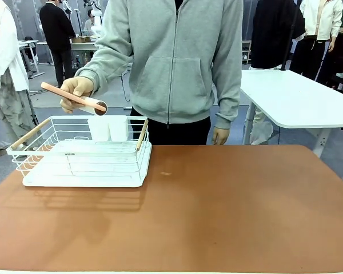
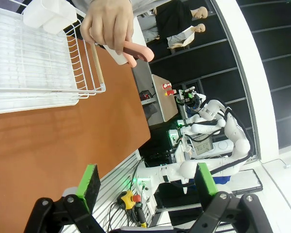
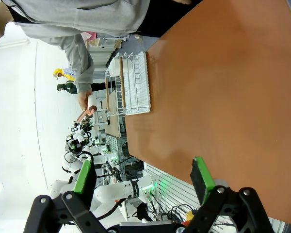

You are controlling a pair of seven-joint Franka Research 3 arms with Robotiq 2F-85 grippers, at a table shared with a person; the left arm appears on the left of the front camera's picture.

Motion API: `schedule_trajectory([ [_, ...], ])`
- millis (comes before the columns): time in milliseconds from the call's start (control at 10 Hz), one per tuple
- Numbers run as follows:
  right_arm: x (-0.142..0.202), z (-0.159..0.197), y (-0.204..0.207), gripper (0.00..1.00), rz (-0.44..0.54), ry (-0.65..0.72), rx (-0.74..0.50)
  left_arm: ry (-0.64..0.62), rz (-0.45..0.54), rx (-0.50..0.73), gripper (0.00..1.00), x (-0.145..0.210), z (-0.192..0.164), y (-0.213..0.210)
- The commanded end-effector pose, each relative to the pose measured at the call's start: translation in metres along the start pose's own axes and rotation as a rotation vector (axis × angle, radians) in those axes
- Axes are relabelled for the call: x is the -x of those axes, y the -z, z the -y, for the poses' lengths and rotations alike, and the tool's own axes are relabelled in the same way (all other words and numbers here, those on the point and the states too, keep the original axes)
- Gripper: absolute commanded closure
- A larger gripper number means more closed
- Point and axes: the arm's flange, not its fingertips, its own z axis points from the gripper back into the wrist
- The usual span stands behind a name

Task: Clean the table.
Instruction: Pick up the Lint Roller when the human hands it over.

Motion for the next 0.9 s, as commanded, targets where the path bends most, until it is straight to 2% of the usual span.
schedule_trajectory([
  [0,0.002,-0.002,0.000,0.00,0.001,-0.012,-0.009,-0.082,0.006,-0.008,0.00,-0.001,0.013,0.000],
  [200,0.002,-0.002,0.000,0.00,0.001,-0.012,-0.009,-0.243,0.026,0.005,0.00,-0.005,0.043,0.009],
  [400,0.002,-0.002,0.000,0.00,0.001,-0.012,-0.009,-0.324,0.066,-0.018,0.00,-0.010,0.070,0.028],
  [800,0.002,-0.002,0.000,0.00,0.001,-0.012,-0.009,-0.499,0.155,-0.135,0.00,-0.016,0.090,0.080],
])
